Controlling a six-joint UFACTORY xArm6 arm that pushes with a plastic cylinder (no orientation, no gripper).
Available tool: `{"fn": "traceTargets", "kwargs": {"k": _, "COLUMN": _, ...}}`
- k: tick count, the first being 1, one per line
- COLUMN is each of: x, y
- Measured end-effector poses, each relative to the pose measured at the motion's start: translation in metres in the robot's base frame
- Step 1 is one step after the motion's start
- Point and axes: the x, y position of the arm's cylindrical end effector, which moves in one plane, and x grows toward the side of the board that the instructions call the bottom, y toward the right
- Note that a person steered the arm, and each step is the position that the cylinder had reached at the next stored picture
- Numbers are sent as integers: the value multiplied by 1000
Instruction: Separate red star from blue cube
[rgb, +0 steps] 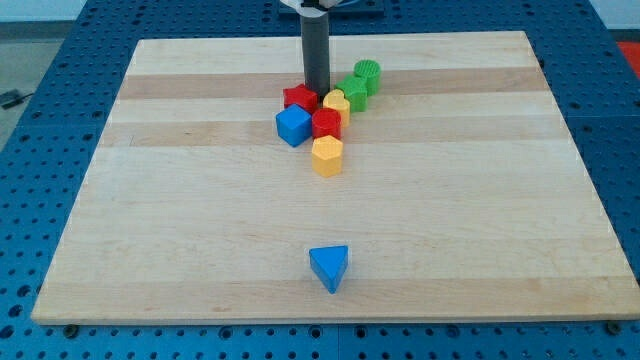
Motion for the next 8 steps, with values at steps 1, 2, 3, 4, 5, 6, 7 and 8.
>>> {"fn": "traceTargets", "kwargs": {"k": 1, "x": 8, "y": 0}}
{"fn": "traceTargets", "kwargs": {"k": 2, "x": 24, "y": 0}}
{"fn": "traceTargets", "kwargs": {"k": 3, "x": 40, "y": -1}}
{"fn": "traceTargets", "kwargs": {"k": 4, "x": 61, "y": -13}}
{"fn": "traceTargets", "kwargs": {"k": 5, "x": 69, "y": -30}}
{"fn": "traceTargets", "kwargs": {"k": 6, "x": 65, "y": -54}}
{"fn": "traceTargets", "kwargs": {"k": 7, "x": 64, "y": -77}}
{"fn": "traceTargets", "kwargs": {"k": 8, "x": 80, "y": -83}}
